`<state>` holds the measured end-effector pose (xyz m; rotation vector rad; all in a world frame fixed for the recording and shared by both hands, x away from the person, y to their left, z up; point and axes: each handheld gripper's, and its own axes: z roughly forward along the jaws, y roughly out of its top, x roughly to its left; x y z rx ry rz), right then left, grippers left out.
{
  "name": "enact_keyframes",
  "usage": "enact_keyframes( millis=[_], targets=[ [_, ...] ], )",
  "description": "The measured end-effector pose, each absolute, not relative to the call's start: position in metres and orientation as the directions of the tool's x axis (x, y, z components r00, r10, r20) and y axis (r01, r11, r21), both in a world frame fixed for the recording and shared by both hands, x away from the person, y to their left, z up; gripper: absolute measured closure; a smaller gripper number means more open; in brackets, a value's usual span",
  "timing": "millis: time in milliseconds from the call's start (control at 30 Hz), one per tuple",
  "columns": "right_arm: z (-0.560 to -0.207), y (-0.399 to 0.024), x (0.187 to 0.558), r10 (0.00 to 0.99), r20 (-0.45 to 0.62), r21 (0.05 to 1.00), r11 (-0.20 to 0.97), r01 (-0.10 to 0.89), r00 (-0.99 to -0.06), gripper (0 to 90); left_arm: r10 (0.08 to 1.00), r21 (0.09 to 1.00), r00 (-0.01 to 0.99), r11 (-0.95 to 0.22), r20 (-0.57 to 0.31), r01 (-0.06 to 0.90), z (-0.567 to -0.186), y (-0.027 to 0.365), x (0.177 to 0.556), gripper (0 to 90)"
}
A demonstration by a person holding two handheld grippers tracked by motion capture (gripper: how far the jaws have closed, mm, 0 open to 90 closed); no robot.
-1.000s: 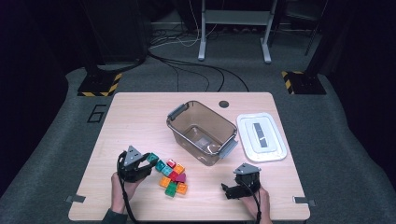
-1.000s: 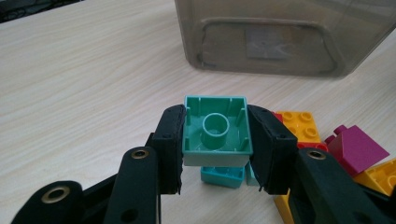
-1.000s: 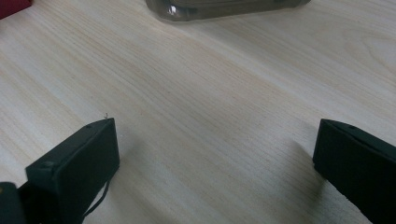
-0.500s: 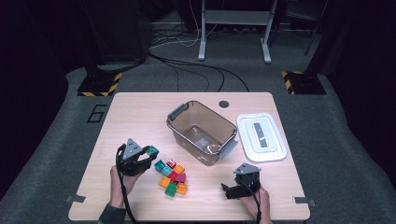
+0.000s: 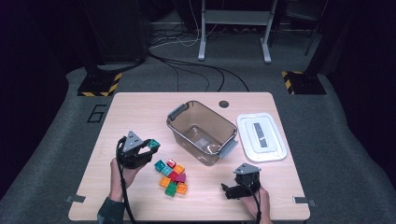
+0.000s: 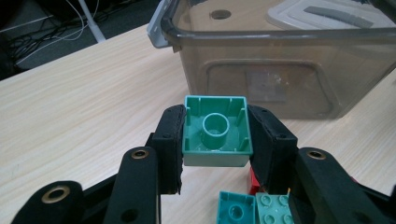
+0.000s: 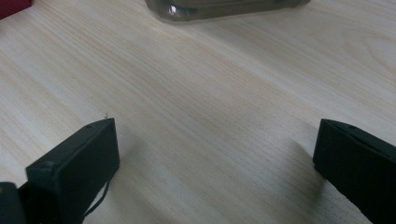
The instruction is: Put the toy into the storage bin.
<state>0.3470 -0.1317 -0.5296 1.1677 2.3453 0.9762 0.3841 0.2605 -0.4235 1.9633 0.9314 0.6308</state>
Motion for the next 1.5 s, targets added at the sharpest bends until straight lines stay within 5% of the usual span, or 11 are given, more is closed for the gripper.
enact_keyframes(
  millis=[967,1500],
  targets=[
    [-0.529,-0.131,0.347,0.800,0.004,0.709,0.421,0.565,-0.600,0.0,0.739,0.866,0.668,-0.386,0.084,0.318,-0.363,0.225,0.439,58.6],
    [-0.530,-0.131,0.347,0.800,0.002,0.710,0.422,0.564,-0.600,0.0,0.721,0.839,0.693,-0.388,0.018,0.382,-0.377,0.204,0.483,58.5]
  ],
)
